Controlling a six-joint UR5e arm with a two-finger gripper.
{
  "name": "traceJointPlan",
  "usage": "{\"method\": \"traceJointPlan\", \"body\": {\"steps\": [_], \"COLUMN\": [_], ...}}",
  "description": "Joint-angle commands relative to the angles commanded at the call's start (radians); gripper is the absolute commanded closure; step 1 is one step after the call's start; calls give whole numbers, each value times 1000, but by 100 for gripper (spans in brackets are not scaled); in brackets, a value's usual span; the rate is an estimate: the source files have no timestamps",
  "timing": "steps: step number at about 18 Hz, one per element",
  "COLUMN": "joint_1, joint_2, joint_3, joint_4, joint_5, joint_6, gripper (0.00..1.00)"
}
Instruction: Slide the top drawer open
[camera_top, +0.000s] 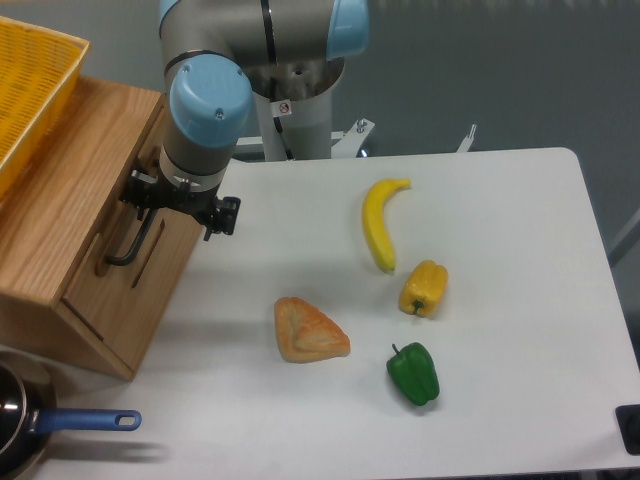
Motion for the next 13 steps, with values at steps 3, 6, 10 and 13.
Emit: {"method": "traceJointPlan", "body": {"steps": [3, 6, 10, 13], "joint_1": [0, 0, -2, -2], "joint_2": [6, 9, 11, 11], "joint_3": [3, 8, 8, 8], "joint_4": [26, 37, 40, 41], "joint_5": [22, 63, 92, 97], "joint_6": [5, 11, 23, 35], "gripper": [0, 0, 0, 0]}}
